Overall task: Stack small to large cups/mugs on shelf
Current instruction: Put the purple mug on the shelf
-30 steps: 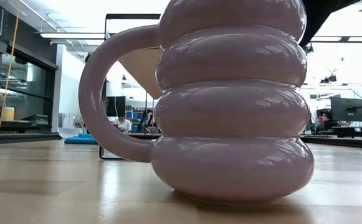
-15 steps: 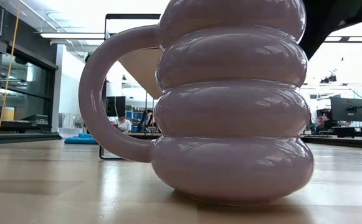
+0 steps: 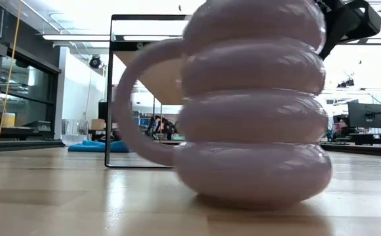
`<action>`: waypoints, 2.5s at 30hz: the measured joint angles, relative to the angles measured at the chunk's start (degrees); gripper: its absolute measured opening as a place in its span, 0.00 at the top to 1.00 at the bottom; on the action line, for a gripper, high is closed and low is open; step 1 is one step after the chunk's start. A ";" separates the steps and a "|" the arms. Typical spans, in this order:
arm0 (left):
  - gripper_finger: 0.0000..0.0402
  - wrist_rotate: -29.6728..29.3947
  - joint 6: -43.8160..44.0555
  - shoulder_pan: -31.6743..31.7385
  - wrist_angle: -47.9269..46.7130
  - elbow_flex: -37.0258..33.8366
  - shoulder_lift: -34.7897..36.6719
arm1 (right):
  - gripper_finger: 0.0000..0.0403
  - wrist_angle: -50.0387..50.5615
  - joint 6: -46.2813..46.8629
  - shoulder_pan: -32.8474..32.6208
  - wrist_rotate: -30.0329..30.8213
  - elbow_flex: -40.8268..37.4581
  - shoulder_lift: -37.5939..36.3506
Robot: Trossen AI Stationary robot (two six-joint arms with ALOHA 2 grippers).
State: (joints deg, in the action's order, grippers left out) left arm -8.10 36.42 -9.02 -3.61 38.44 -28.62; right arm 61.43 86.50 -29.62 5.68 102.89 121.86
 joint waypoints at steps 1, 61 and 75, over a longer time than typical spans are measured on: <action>0.95 0.00 0.00 0.01 0.00 0.00 0.00 | 0.81 0.56 -0.58 0.01 -0.13 0.00 0.00; 1.00 -11.49 -17.61 0.01 -2.14 0.00 -5.88 | 0.98 -23.20 -44.77 11.69 24.93 -43.86 -74.89; 1.00 -12.98 -18.18 0.01 -1.95 0.02 -5.77 | 0.98 -23.98 -48.86 14.66 18.76 -43.85 -74.88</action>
State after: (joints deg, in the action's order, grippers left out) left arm -21.07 18.24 -9.02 -5.56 38.45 -34.39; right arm 37.45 37.64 -14.95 24.45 59.05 46.98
